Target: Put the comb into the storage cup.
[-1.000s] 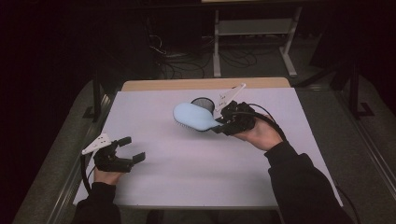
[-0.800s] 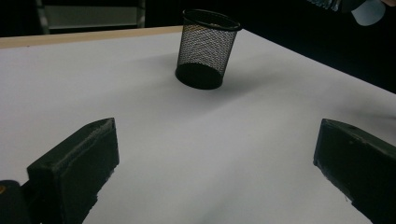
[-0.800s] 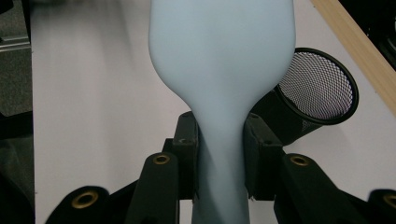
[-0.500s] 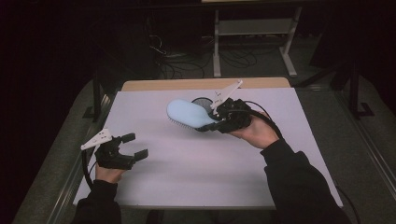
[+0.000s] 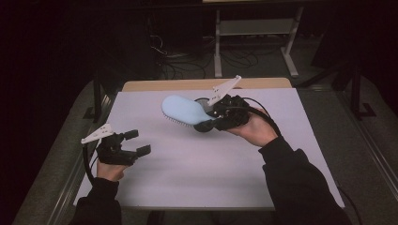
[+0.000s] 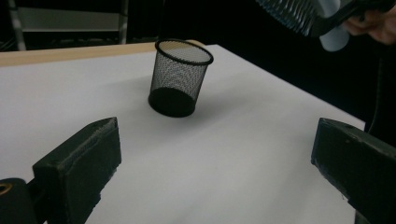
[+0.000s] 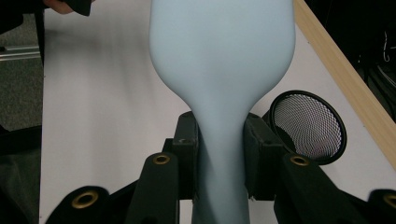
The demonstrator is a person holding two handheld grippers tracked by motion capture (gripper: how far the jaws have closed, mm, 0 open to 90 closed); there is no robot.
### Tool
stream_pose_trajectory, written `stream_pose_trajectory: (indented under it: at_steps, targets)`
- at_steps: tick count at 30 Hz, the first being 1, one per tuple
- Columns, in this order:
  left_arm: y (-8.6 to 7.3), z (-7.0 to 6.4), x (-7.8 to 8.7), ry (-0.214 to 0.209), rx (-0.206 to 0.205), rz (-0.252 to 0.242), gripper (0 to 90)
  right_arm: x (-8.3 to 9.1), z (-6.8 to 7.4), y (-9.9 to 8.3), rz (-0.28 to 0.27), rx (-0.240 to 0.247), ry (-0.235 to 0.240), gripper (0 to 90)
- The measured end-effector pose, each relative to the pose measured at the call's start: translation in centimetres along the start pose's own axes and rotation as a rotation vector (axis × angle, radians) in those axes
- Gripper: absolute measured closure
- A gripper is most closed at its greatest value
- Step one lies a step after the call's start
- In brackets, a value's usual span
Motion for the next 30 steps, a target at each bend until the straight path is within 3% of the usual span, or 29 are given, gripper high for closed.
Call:
stream_pose_trajectory:
  at_steps: [14,30]
  targets:
    - [3.1,-2.0,-2.1,-0.053,-0.051,0.011,1.5,-0.4,0.3,1.0,-0.037,0.024,0.001,68.6]
    - [5.2,-3.4,-3.5,-0.140,-0.030,-0.032,3.4,-1.7,0.8,1.5,-0.070,0.048,0.015,68.6]
Point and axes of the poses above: each handheld gripper's, and its own axes: x roughly backward along the jaws, y roughly out of its top, z roughly to its left, the point moved 2 cm from there along -x, roughly forward along the jaws, and after that the axes turned 8 degrees about y, right-handed, at the moved point
